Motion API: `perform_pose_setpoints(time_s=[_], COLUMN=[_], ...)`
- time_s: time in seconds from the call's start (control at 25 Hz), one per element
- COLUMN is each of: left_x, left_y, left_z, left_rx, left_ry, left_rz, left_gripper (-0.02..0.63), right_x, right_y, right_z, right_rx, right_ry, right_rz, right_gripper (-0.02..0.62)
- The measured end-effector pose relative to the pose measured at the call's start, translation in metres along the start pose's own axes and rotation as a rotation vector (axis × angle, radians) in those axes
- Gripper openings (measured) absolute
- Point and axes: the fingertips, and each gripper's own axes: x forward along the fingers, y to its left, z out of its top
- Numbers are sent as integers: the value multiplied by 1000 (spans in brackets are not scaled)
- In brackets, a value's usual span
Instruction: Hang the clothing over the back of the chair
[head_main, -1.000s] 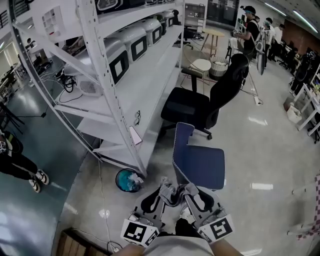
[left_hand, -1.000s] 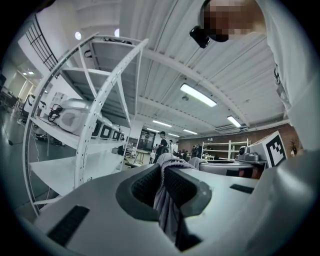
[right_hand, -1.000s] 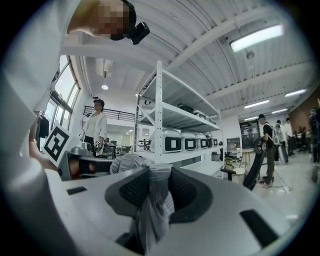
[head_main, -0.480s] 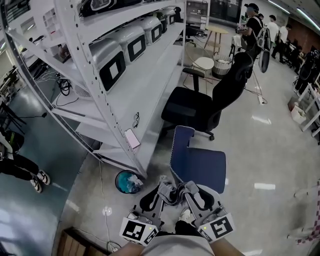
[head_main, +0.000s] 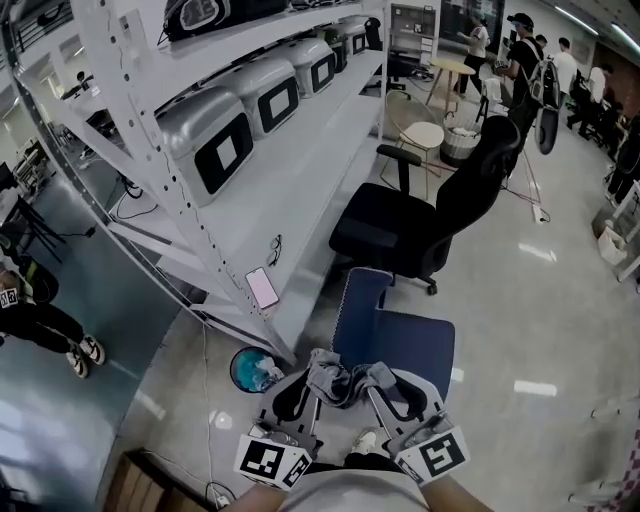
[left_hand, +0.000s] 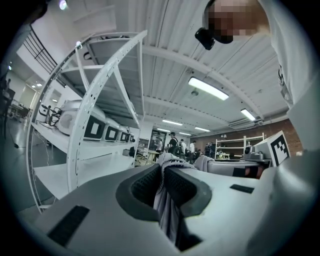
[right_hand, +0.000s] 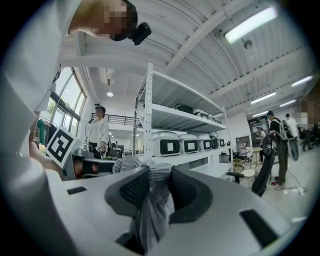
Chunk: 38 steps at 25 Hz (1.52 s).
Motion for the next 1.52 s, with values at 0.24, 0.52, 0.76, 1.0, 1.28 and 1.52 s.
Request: perform_pose_setpoints(time_s=[0.24, 0.52, 0.76, 1.0, 1.28, 1.52], left_x=[15, 27, 32, 40, 58, 80], left_y=[2, 7, 22, 37, 65, 88], left_z=[3, 11, 11, 25, 37, 51], left_rx=[9, 33, 34, 33, 55, 87], left_ry=[-9, -9, 9, -9, -31, -46], left_rz=[94, 121, 91, 50, 13, -16], left_gripper=[31, 32, 31, 31, 32, 32], right_x=[1, 6, 23, 34, 62, 88], right_y=[-28, -46, -43, -44, -63, -81], right_z=[3, 2, -1, 11, 27, 39], right_rx=[-10, 8, 43, 17, -49, -71], right_ry=[-12, -28, -37, -44, -51, -58], right_rz=[50, 50, 25, -21, -65, -87], right_gripper=[118, 118, 118, 118, 118, 118])
